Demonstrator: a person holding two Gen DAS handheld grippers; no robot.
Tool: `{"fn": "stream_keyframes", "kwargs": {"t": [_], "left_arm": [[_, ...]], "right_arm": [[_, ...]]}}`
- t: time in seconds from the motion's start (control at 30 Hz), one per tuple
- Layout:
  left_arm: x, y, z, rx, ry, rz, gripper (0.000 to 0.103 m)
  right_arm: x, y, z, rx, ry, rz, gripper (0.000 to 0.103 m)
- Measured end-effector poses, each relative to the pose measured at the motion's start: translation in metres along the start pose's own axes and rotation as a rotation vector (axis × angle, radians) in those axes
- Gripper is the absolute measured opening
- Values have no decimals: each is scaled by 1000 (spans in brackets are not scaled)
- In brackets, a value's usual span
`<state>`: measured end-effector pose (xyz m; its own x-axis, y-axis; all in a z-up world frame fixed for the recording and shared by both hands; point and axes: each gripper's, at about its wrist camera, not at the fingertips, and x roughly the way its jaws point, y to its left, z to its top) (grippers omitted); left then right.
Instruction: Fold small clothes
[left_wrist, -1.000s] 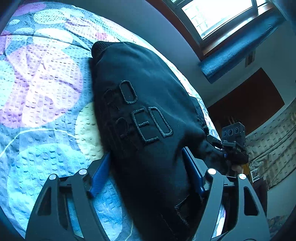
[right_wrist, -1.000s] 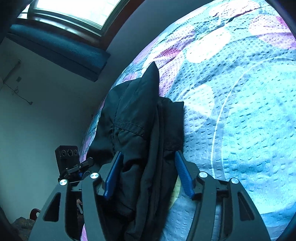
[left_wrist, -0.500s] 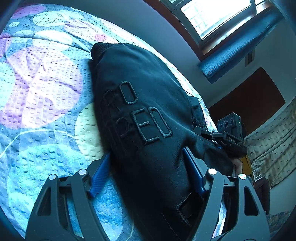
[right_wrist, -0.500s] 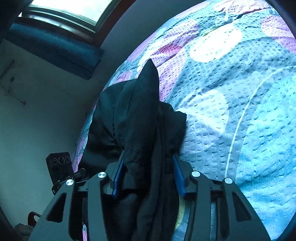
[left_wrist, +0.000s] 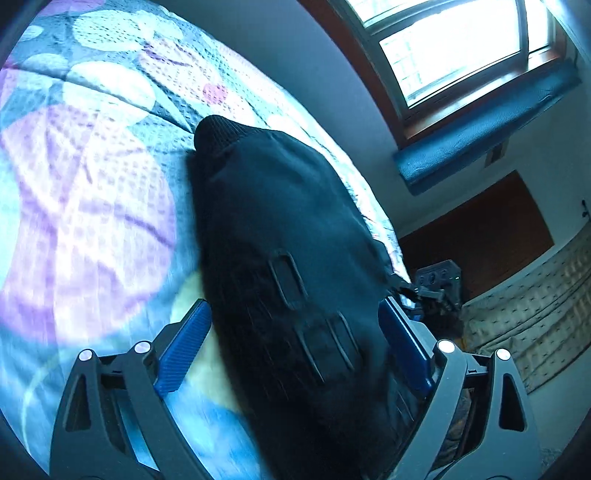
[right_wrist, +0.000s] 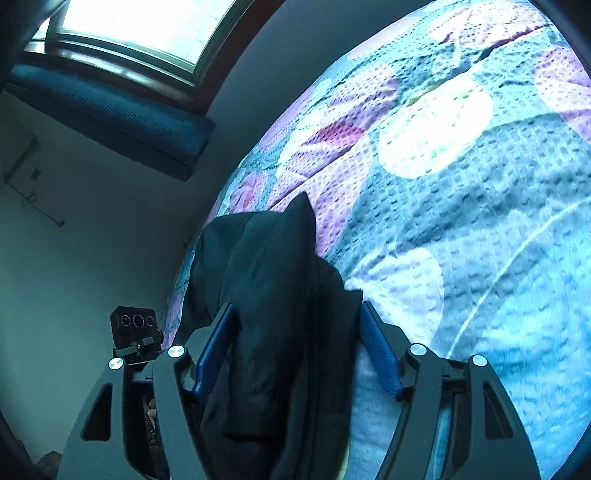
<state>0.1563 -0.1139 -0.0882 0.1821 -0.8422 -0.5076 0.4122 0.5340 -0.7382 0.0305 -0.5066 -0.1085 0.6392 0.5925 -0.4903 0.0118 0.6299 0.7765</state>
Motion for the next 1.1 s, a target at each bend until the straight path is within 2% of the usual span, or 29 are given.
{"fn": "stream_keyframes", "kwargs": {"t": [0.17, 0.2, 0.23, 0.27, 0.3, 0.33, 0.43, 0.5, 0.57, 0.63, 0.7, 0.77, 0.83, 0.87, 0.9, 0.97, 1.1], "left_arm": [[23, 0, 29, 48, 19, 70, 91], [27, 1, 33, 49, 25, 90, 83], [29, 2, 36, 49, 25, 82, 76], [29, 2, 36, 45, 24, 78, 65], [31, 2, 37, 43, 21, 86, 60], [32, 2, 35, 51, 20, 104, 59], [28, -2, 31, 70, -2, 119, 64], [18, -3, 27, 28, -12, 117, 82], [11, 0, 20, 1, 6, 59, 91], [6, 0, 8, 5, 20, 42, 91], [4, -8, -4, 62, 31, 62, 92], [5, -14, -12, 86, 31, 77, 92], [11, -15, -12, 82, 35, 77, 90], [14, -16, -11, 85, 32, 78, 81], [17, -17, -12, 85, 28, 90, 79], [16, -18, -13, 84, 12, 109, 72], [10, -29, -18, 135, -13, 170, 62]], "right_arm": [[21, -3, 25, 17, 19, 33, 70], [25, -1, 27, 8, 24, 34, 70], [28, 2, 29, -8, 32, 23, 59], [32, 3, 29, -21, 45, 3, 46], [38, 1, 27, -12, 68, -4, 44], [40, -2, 27, -2, 70, 0, 42], [35, -5, 25, -12, 48, 42, 43], [30, -5, 24, 0, 41, 77, 50], [20, -9, 18, 14, 48, 124, 64], [13, -8, 11, 34, 53, 166, 69], [8, -4, 2, 8, 70, 163, 71], [8, 4, -12, -36, 129, 161, 73], [9, 15, -23, -97, 148, 125, 73], [11, 19, -26, -120, 142, 97, 72], [14, 21, -29, -126, 132, 64, 71], [18, 24, -31, -138, 134, 7, 61], [22, 30, -33, -132, 101, -2, 53]]}}
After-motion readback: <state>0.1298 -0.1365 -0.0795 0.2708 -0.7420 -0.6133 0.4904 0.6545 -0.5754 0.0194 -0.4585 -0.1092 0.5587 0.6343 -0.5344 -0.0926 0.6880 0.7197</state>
